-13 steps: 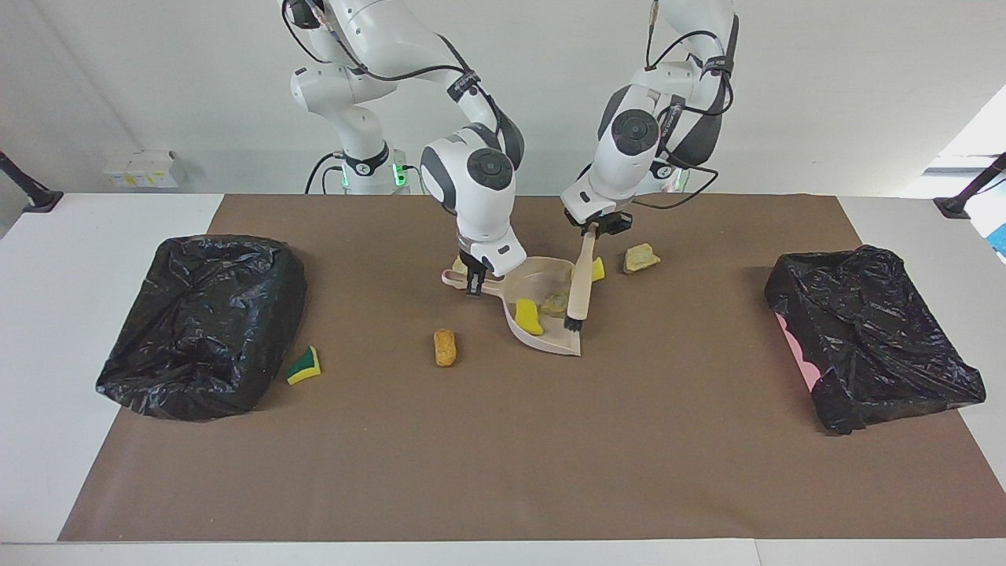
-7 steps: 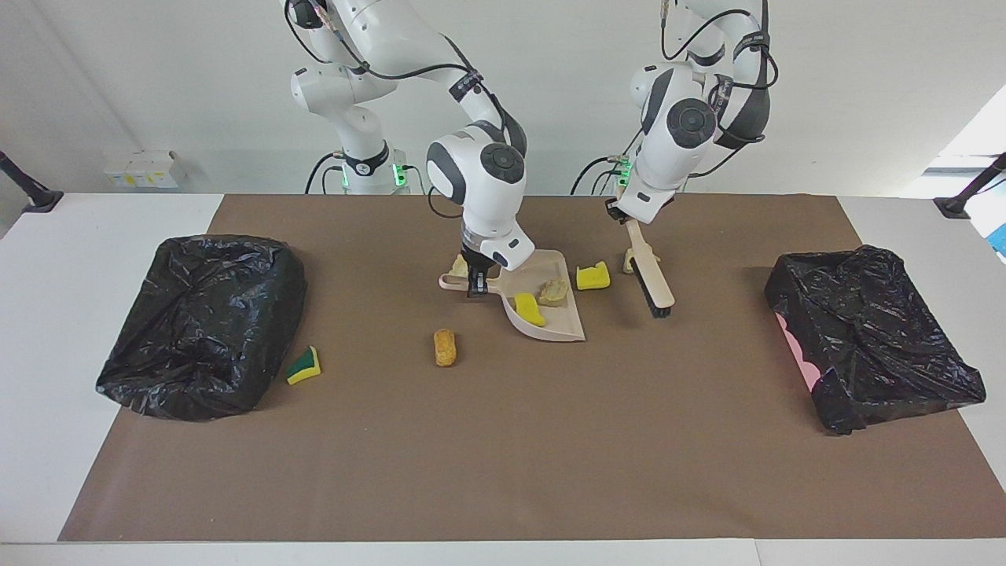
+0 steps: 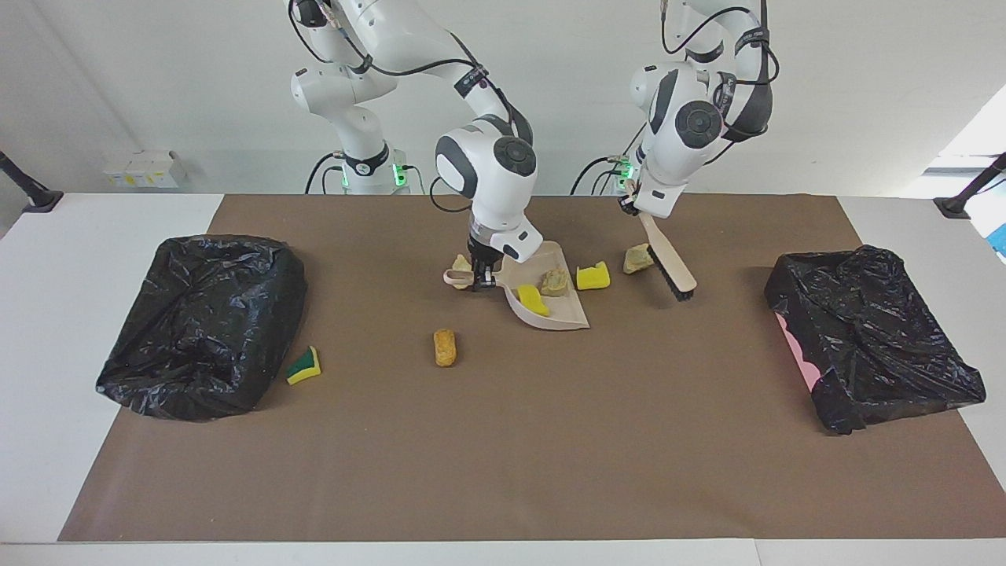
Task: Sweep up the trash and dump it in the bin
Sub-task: 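Sweep the remaining chunks into the dustpan with the left gripper's brush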
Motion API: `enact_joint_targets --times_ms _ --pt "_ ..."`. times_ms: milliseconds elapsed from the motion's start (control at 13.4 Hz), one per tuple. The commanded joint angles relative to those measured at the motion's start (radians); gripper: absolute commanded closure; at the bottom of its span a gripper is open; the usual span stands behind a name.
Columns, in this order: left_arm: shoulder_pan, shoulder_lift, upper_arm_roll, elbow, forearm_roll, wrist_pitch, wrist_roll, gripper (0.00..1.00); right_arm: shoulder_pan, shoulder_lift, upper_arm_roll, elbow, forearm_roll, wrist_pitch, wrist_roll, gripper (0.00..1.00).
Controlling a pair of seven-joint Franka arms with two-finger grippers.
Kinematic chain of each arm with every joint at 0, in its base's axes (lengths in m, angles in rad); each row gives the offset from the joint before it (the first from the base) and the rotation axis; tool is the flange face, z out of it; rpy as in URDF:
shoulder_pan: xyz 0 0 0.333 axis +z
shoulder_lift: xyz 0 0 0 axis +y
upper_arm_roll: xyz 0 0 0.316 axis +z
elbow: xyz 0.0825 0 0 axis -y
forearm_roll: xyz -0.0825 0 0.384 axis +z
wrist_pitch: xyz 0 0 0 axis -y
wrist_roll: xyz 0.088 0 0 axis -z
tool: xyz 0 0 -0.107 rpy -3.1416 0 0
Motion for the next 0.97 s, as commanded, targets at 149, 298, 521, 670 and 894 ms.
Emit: enact_joint_targets --times_ms 149,298,521,670,894 --pt "0.013 -0.018 -0.010 -0.092 -0.027 0.075 -0.009 1.00 0.028 0.007 0.002 -0.013 -0.024 0.009 0.045 1.00" --pt "0.000 0.014 -0.013 -0.091 -0.102 0.104 0.005 1.00 0.041 0.024 0.002 -0.009 -0.024 0.025 0.089 1.00" --pt "-0.040 0.077 -0.061 -0.065 -0.158 0.242 0.007 1.00 0.053 0.041 0.002 -0.009 -0.025 0.048 0.131 1.00" --pt "-0.040 0.103 -0.119 -0.037 -0.191 0.328 0.019 1.00 0.053 0.041 0.002 -0.009 -0.025 0.052 0.132 1.00" --pt "-0.043 0.121 -0.219 0.001 -0.191 0.389 0.024 1.00 0.053 0.041 0.002 -0.010 -0.025 0.051 0.137 1.00"
